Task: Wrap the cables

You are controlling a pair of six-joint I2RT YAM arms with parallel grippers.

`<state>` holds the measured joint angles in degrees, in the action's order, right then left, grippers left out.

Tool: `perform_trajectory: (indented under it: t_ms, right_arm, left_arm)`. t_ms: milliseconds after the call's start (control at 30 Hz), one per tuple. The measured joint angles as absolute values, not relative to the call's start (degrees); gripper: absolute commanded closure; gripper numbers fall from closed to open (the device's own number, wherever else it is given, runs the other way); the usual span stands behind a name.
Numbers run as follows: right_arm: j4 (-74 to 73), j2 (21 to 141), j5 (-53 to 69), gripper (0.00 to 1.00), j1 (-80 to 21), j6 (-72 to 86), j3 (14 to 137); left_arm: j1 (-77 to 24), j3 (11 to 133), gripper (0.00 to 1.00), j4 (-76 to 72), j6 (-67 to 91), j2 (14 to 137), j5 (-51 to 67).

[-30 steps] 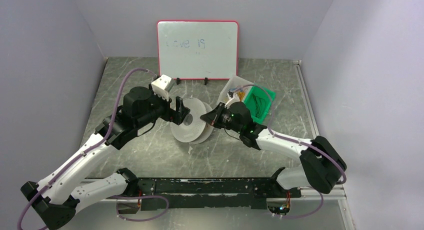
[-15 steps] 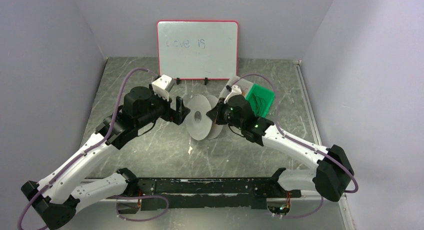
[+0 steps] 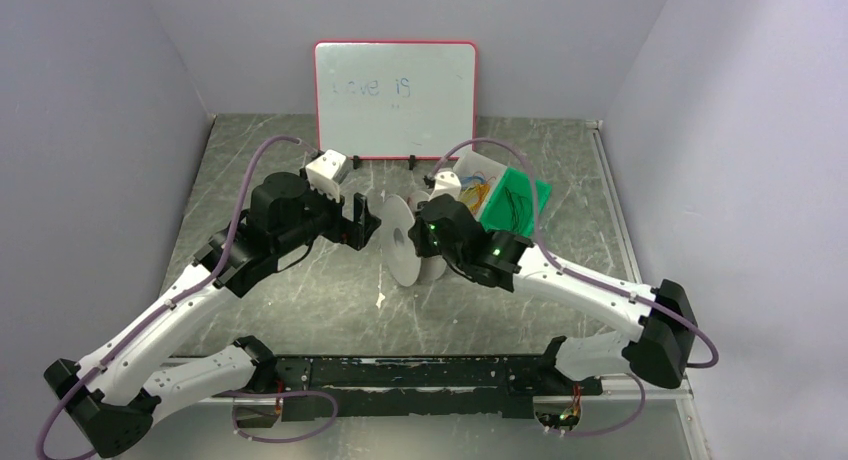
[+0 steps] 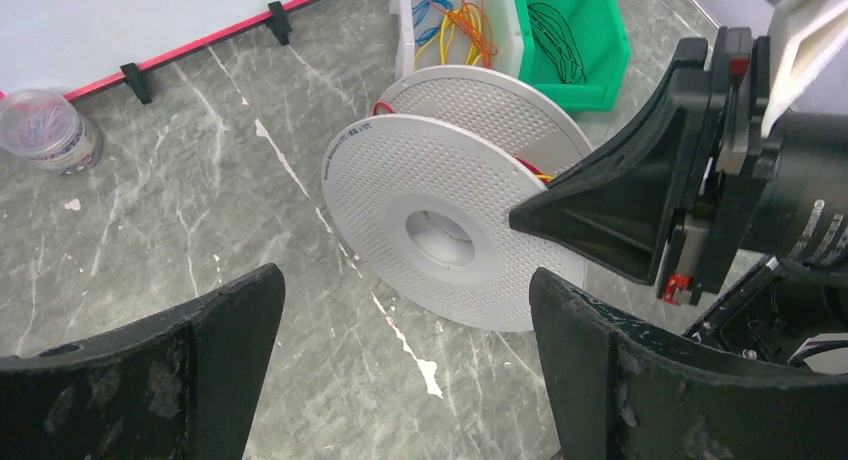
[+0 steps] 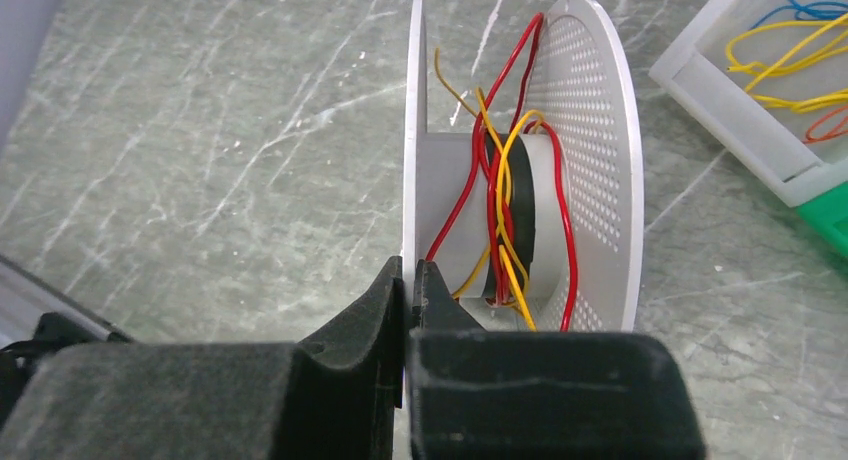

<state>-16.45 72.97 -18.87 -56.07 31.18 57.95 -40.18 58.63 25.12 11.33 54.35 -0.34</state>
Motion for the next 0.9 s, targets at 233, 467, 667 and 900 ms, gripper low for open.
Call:
perform_trajectory:
  t_ms: [233, 467, 667, 900]
  right_arm:
    - [-21.71, 78.08, -29.26, 1.0, -61.23, 33.19, 63.05]
    - [-26.85, 83.2, -39.07, 1.0, -64.66, 37.56, 67.05]
    - [-29.5, 85.19, -45.21, 1.0, -65.34, 40.51, 68.29]
    - [-31.51, 88.2, -50.39, 1.0, -65.32, 41.89, 71.57]
  left_arm:
    - [-40.18, 58.63, 0.05, 25.26, 11.38, 55.13, -1.34]
    - [-40.18, 58.63, 0.05, 26.02, 11.46, 55.94, -3.29]
    - [-40.18, 58.63, 0.05, 26.26, 11.6, 56.14, -3.86]
    - [-40.18, 58.63, 0.05, 26.3, 11.6, 56.16, -3.88]
